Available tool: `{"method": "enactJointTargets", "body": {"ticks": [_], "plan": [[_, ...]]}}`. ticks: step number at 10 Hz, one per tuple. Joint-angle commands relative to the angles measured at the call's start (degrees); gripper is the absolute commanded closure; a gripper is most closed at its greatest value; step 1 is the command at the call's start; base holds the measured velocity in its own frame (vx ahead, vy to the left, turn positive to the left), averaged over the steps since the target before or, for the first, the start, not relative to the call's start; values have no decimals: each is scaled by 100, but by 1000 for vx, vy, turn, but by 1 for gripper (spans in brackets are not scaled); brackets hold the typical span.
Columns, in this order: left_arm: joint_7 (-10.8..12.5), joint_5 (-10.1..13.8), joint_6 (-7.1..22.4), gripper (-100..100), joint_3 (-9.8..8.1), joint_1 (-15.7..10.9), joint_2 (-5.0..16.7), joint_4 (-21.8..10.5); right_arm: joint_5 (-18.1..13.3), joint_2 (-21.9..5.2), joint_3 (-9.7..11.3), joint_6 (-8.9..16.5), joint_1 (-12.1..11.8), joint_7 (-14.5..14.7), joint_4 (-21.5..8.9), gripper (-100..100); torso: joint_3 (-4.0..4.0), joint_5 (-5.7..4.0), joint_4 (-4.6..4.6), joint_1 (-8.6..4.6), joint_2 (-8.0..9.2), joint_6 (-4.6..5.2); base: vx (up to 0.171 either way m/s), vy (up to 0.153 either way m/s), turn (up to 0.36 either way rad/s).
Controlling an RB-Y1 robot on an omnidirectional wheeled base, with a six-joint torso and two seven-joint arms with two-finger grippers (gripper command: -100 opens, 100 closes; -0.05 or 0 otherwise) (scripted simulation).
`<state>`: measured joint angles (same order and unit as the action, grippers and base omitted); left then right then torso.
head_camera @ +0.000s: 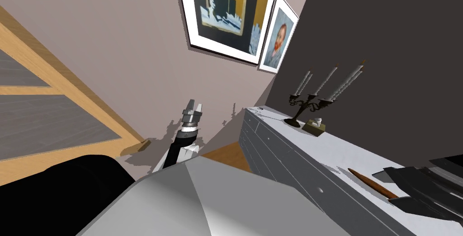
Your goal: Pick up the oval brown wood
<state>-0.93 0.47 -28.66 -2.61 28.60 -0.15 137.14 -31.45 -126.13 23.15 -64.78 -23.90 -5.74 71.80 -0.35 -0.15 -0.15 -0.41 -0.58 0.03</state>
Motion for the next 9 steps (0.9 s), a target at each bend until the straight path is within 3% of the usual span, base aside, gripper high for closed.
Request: {"method": "enactJointTargets", "body": {"ticks": [1,4,5,6,9], "plan": [[0,0,0,0,0,0,0,0,-219,-1,-1,-106,-215,-124,-60,-100,0,0,0,0,0,0,153,-147,203],[0,0,0,0,0,-1,-1,0,-252,16,-12,-94,-255,-160,-27,-100,18,2,7,17,32,4,42,-69,45],[0,0,0,0,1,-1,-1,0,-261,21,-20,-104,-267,-170,-29,0,26,8,11,35,45,5,4,-7,-1],[0,0,0,0,1,-1,-1,0,-481,243,-113,-190,-236,-244,-190,-100,31,11,14,45,52,5,-21,6,120],[0,0,0,0,1,-2,-1,0,-814,577,-254,-321,-191,-357,-432,-100,45,15,20,59,76,5,-51,19,116]]}}
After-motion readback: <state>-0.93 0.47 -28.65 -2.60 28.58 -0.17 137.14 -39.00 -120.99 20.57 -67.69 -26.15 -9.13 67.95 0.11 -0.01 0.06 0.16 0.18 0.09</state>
